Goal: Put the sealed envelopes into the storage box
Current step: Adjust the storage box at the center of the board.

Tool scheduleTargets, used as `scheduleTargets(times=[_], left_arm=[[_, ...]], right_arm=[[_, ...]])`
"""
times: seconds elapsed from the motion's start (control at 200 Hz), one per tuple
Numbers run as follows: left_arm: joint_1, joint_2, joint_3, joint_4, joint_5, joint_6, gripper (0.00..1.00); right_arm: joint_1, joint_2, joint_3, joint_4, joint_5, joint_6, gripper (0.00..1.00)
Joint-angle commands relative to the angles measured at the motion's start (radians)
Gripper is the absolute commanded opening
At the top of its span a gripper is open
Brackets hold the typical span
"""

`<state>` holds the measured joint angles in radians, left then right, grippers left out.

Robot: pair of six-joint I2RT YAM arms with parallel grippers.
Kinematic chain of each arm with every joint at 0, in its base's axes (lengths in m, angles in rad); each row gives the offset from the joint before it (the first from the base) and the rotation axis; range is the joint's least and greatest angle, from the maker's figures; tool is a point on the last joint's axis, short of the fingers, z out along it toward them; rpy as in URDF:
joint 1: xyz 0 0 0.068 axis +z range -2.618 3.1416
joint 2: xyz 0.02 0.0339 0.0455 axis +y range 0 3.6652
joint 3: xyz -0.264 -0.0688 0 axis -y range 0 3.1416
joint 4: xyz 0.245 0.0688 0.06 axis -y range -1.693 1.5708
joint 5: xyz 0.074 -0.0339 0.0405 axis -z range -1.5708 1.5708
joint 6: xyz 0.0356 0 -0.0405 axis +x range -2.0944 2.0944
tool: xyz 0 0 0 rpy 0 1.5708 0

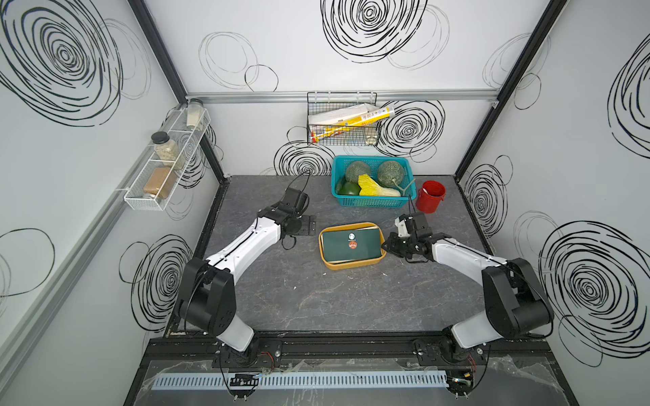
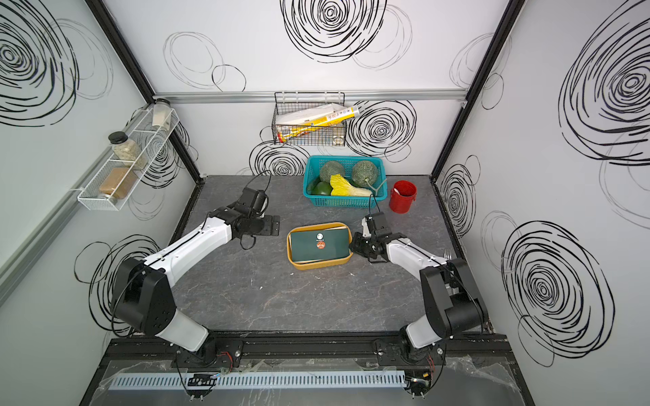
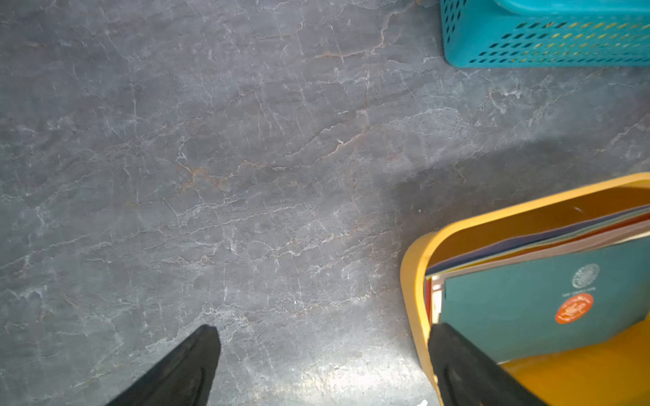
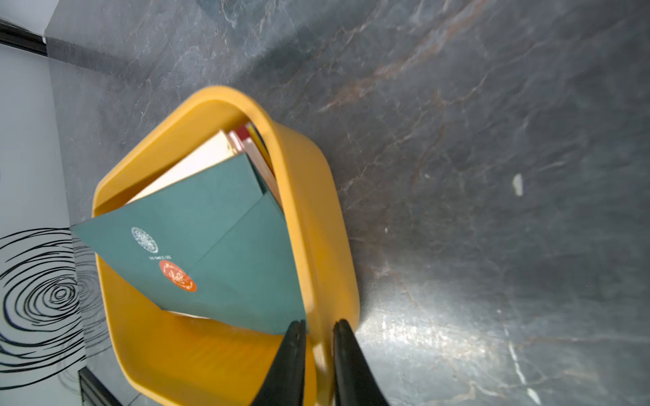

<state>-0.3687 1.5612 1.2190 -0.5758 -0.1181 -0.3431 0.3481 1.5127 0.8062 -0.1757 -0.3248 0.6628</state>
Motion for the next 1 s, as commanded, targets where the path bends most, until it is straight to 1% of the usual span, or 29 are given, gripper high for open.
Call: scheduleTargets(times=[0.0, 0.125, 0.18, 0.245, 0.3, 0.34, 0.415, 0.476, 0.531, 0.566, 0.591, 0.611, 0.626, 0.641, 0.696, 0.756, 0.806, 0.826, 0.856, 0.886, 0.911, 0.951, 0.991], left_arm=[[0.020, -0.050, -0.011, 0.060, 0.026, -0.056, 0.99], [0.062, -0.055, -0.032, 0.092, 0.023, -0.071, 0.99], [0.079, -0.054, -0.039, 0.110, 0.031, -0.078, 0.99], [0.089, -0.048, -0.037, 0.117, 0.037, -0.086, 0.99], [0.089, -0.047, -0.032, 0.120, 0.038, -0.087, 0.99], [0.089, -0.046, -0.026, 0.113, 0.039, -0.086, 0.99], [0.089, -0.051, -0.019, 0.099, 0.051, -0.070, 0.99], [0.089, -0.067, -0.026, 0.086, 0.034, -0.071, 0.99], [0.092, -0.091, -0.051, 0.092, 0.014, -0.086, 0.99], [0.098, -0.116, -0.078, 0.112, 0.010, -0.102, 0.99], [0.100, -0.136, -0.102, 0.139, 0.008, -0.105, 0.99], [0.100, -0.156, -0.127, 0.163, -0.004, -0.108, 0.99], [0.100, -0.171, -0.141, 0.180, -0.014, -0.108, 0.99], [0.103, -0.186, -0.162, 0.198, -0.025, -0.106, 0.99], [0.113, -0.235, -0.219, 0.255, -0.068, -0.086, 0.99], [0.123, -0.278, -0.262, 0.294, -0.152, -0.055, 0.99], [0.134, -0.312, -0.302, 0.345, -0.209, -0.011, 0.99], [0.139, -0.324, -0.321, 0.366, -0.240, 0.002, 0.99], [0.154, -0.339, -0.342, 0.397, -0.271, 0.016, 0.99], [0.180, -0.346, -0.362, 0.421, -0.266, 0.035, 0.99], [0.207, -0.349, -0.376, 0.435, -0.252, 0.061, 0.99], [0.233, -0.352, -0.425, 0.504, -0.258, 0.106, 0.99], [0.259, -0.362, -0.492, 0.592, -0.270, 0.149, 0.99]], right_arm=[[0.039, -0.018, 0.035, 0.002, -0.043, 0.054, 0.26], [0.042, -0.076, 0.056, -0.051, -0.088, 0.048, 0.32], [0.040, -0.092, 0.066, -0.075, -0.089, 0.036, 0.36], [0.034, -0.082, 0.085, -0.128, -0.061, 0.008, 0.41], [0.017, -0.067, 0.081, -0.129, -0.077, 0.001, 0.47], [0.010, -0.058, 0.083, -0.132, -0.066, -0.007, 0.52], [0.005, -0.044, 0.107, -0.158, -0.004, -0.049, 0.56], [-0.003, -0.034, 0.152, -0.194, 0.071, -0.105, 0.56], [-0.007, -0.037, 0.191, -0.212, 0.165, -0.153, 0.58], [-0.017, -0.047, 0.208, -0.206, 0.209, -0.185, 0.61], [-0.023, -0.058, 0.211, -0.188, 0.225, -0.219, 0.66], [-0.030, -0.070, 0.211, -0.173, 0.238, -0.235, 0.81], [-0.034, -0.079, 0.211, -0.165, 0.250, -0.241, 0.96], [-0.040, -0.089, 0.210, -0.153, 0.267, -0.248, 1.00], [-0.055, -0.128, 0.196, -0.102, 0.354, -0.278, 1.00], [-0.073, -0.167, 0.159, -0.034, 0.475, -0.311, 1.00], [-0.087, -0.199, 0.091, 0.066, 0.610, -0.356, 1.00], [-0.095, -0.208, 0.061, 0.110, 0.646, -0.382, 1.00], [-0.115, -0.216, 0.017, 0.170, 0.652, -0.442, 1.00], [-0.138, -0.213, -0.026, 0.228, 0.670, -0.472, 1.00], [-0.163, -0.203, -0.046, 0.253, 0.678, -0.470, 1.00], [-0.222, -0.177, -0.057, 0.252, 0.663, -0.442, 1.00], [-0.263, -0.163, -0.099, 0.319, 0.651, -0.428, 1.00]])
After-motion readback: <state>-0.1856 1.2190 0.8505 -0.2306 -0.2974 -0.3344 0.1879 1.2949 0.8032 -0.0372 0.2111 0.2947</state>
